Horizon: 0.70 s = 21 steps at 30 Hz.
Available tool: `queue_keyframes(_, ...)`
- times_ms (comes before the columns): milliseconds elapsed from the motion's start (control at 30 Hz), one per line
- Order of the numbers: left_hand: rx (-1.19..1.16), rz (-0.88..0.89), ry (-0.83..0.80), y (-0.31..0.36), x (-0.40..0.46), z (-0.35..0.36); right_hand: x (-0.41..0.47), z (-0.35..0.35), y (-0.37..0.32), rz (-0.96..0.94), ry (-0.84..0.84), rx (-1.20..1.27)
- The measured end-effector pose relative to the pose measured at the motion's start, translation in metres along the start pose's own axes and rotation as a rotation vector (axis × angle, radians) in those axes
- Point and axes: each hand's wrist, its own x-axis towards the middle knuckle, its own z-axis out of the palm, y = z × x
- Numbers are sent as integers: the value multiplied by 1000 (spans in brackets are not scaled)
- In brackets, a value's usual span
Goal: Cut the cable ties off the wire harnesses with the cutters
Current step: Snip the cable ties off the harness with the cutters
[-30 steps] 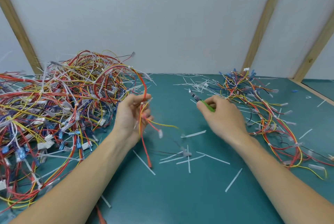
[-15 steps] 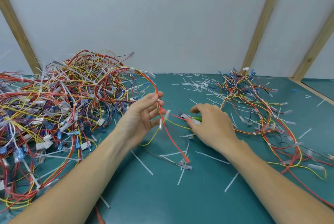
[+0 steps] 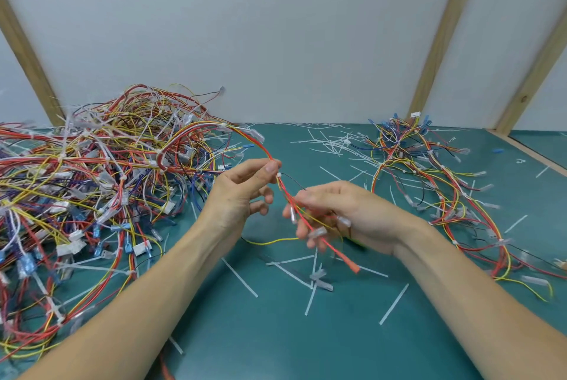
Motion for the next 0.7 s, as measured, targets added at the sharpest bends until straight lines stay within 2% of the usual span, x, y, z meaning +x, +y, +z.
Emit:
queue_keyframes(300,-22,-8,-3,-2,1,-2,3,-6,4,-10,106,50)
queue_keyframes(367,-18,-2,7,-2,2,-2,6,-6,7,-65,241,-96)
queue_keyframes(500,53,42,43,-3,2,1,9,-2,11,-244,607,-694)
queue_keyframes(567,123,65,74,-4,1,2,8,0,12,-299,670,-851)
queue_keyframes(700,253,84,91,-9,2,3,5,7,10,-356,680,-869)
